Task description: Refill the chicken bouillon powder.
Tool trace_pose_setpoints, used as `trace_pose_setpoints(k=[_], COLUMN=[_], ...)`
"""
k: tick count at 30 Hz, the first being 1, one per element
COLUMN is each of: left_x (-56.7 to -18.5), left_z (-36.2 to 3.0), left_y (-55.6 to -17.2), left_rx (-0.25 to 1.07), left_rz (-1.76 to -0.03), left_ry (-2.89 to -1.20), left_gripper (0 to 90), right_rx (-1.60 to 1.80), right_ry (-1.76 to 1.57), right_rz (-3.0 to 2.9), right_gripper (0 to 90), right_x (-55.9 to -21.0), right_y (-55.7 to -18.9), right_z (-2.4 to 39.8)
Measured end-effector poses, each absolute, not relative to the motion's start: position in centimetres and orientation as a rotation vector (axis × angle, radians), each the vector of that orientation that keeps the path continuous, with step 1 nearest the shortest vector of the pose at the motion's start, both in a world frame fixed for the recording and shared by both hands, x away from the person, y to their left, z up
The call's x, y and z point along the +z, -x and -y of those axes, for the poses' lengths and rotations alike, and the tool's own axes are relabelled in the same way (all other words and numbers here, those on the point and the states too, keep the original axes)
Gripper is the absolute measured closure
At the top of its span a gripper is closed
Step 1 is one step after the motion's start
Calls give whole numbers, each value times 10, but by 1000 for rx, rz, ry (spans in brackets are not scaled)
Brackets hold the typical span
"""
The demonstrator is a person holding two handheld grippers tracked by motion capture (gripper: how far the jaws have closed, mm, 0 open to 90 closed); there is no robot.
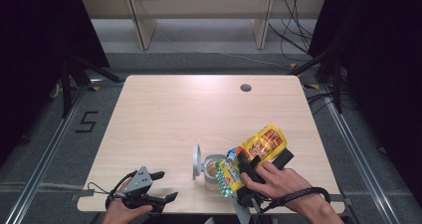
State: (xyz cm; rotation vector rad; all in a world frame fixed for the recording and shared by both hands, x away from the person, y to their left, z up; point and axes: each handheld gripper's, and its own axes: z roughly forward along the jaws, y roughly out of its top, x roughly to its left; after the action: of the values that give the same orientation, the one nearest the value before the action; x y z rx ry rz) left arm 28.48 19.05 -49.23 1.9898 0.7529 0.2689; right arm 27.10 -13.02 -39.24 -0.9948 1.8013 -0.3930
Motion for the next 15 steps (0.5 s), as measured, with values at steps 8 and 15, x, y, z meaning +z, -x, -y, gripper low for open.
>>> trace_pose_setpoints(k=[8,15], left_x=[-492,-492], left_z=[-191,-190], left_y=[-285,-284], left_rx=[275,277], left_rz=[-752,-753], left_ry=[-1998,-1989], left_gripper=[175,175], right_rx=[-392,-394], right_ry=[991,1012], right_rz=[-1800,-1790], right_gripper=[708,708], right_x=[-392,-392], right_y=[-271,-272], right_z=[130,130])
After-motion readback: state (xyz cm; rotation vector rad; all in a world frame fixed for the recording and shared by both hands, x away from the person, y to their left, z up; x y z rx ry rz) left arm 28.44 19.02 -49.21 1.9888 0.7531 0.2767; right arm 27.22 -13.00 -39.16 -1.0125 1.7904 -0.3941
